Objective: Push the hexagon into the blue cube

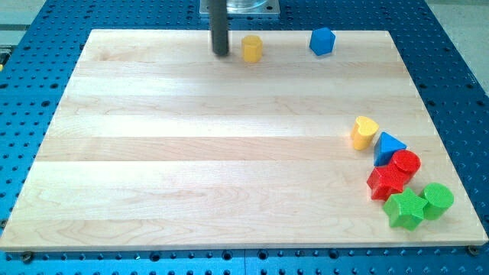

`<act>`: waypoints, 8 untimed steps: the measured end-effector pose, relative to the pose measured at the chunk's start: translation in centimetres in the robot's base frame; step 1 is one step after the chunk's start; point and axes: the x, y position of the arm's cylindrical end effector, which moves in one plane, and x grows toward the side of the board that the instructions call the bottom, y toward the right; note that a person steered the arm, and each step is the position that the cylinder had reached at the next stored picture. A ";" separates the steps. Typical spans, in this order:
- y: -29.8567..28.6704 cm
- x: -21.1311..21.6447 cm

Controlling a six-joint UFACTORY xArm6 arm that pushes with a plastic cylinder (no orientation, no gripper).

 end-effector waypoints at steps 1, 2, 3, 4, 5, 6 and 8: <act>7.6 3.1; 12.4 5.7; 7.6 4.6; 7.1 10.3; 13.2 10.8; 14.5 10.0; 16.6 10.4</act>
